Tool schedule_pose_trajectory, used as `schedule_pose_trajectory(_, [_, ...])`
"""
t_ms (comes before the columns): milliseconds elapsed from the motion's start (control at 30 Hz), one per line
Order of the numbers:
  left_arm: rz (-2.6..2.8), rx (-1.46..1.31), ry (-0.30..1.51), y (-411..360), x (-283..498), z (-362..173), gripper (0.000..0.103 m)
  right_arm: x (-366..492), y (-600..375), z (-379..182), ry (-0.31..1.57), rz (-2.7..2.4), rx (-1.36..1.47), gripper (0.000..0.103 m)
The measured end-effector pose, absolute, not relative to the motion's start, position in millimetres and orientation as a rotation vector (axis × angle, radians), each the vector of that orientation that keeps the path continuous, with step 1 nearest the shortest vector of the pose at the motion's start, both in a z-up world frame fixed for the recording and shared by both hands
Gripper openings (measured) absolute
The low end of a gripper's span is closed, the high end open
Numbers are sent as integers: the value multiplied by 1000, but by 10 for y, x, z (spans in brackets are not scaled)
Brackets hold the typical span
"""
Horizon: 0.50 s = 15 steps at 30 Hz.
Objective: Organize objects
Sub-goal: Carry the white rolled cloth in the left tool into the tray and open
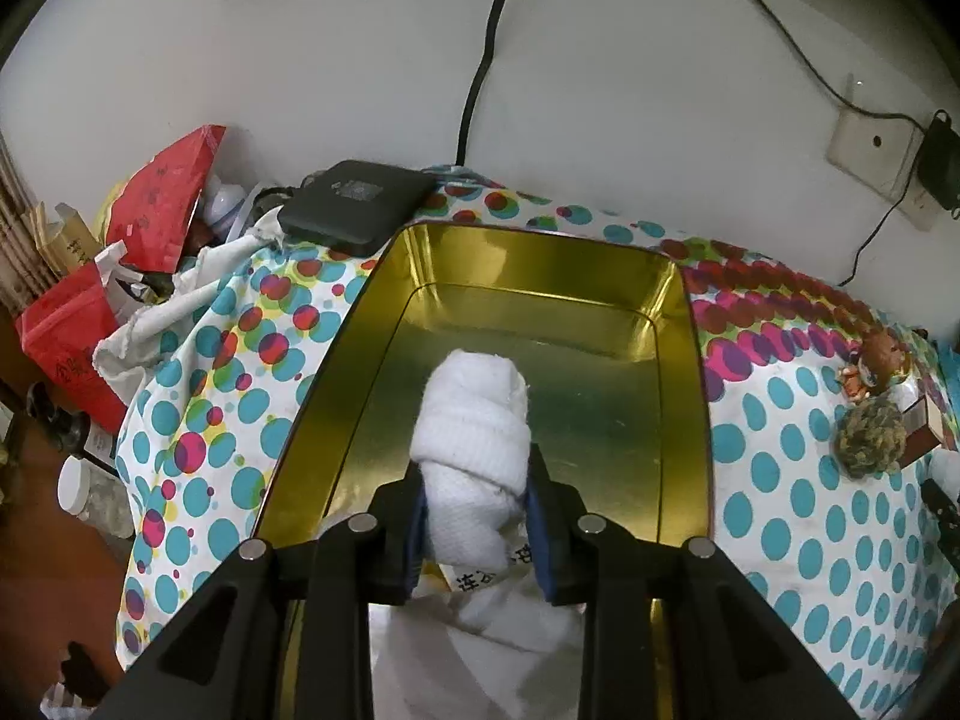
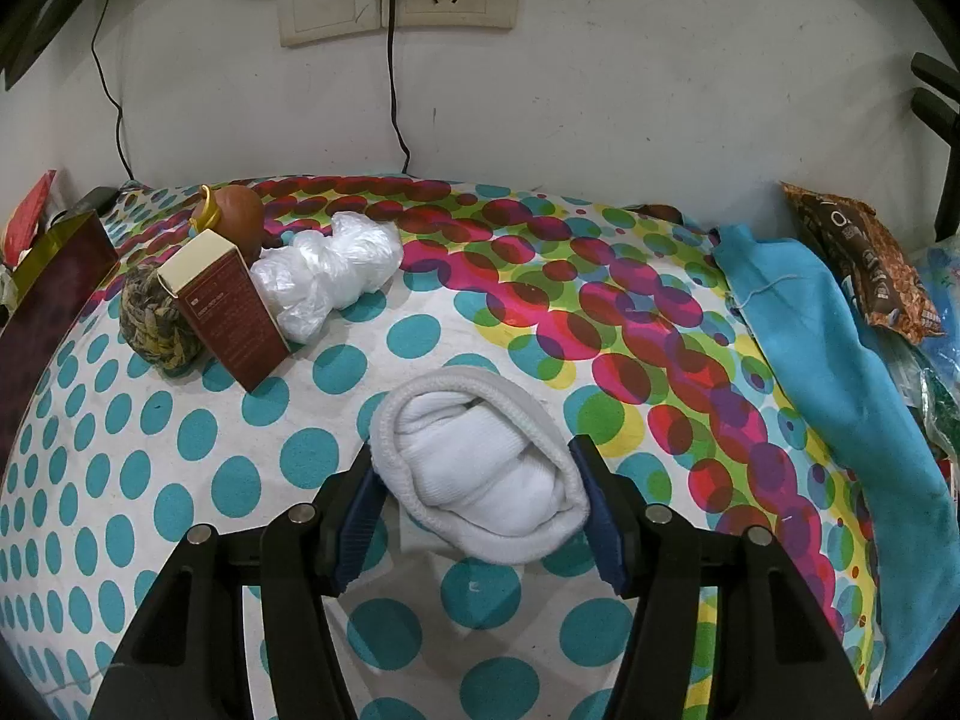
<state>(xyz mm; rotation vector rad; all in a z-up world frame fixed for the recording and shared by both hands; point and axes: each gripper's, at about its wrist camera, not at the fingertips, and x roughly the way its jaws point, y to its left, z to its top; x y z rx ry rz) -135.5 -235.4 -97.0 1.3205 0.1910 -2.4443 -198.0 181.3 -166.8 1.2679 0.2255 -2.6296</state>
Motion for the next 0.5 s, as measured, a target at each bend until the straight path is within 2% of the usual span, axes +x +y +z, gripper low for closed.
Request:
schedule_pose_trajectory(100, [-2437,1328,219,-2394,-1341,-994,33,-1982,1815,-1669,225,-2629,1268,57])
schedule_pose_trajectory(233, [-2435,1324,213,-2411,-1326,-1013,46,-1984,1815,-1670,227,-2630,1267,57])
schedule_pose_trajectory(500, [-2458,1309,211,-2408,-1257,-960,55,-1985,1815,-1672,226,-2630,1268,58])
